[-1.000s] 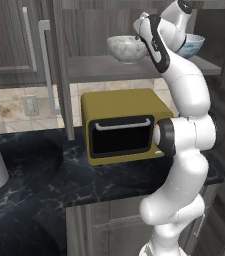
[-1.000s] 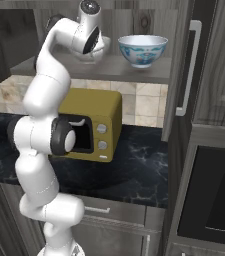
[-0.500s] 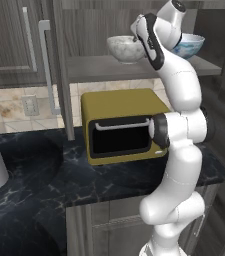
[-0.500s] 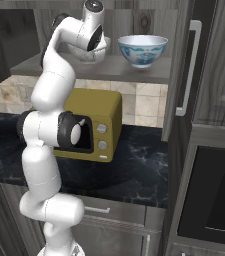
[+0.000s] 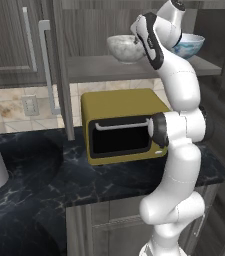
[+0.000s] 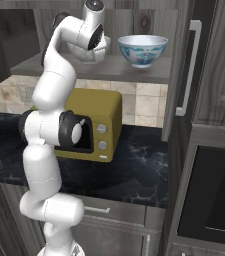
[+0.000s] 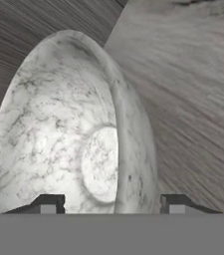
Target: Move the bowls from the cabinet to the plates on the dining table.
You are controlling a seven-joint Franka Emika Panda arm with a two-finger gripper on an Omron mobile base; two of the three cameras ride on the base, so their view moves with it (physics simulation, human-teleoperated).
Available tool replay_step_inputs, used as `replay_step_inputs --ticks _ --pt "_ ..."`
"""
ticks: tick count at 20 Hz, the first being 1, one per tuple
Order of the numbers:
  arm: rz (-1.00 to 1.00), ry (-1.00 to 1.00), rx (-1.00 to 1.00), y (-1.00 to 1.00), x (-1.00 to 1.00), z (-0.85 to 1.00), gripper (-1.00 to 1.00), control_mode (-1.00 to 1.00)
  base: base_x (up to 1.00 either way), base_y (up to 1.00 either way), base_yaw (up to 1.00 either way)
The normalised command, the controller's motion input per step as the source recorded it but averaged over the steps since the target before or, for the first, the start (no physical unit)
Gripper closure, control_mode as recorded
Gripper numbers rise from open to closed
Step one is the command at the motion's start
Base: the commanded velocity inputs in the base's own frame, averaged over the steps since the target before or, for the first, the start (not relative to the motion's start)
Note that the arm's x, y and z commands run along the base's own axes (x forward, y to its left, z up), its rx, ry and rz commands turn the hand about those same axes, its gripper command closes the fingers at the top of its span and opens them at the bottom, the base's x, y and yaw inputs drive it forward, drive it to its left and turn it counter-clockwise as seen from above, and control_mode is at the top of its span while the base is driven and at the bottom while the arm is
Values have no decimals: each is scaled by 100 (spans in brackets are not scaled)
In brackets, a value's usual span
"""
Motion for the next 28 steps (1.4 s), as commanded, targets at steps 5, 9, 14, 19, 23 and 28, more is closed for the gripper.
replay_step_inputs --ticks 5,9,14,19,23,28 --pt "0 6 0 0 0 0 100 -100 0 0 0" --pt "0 2 0 4 -1 0 100 -100 0 0 0" --pt "0 0 0 2 -39 6 100 -100 0 0 0" --pt "-3 2 0 0 -78 3 100 -100 0 0 0" --pt "-3 0 0 0 -99 0 100 -100 0 0 0" --pt "-1 0 0 0 -100 0 100 -100 0 0 0"
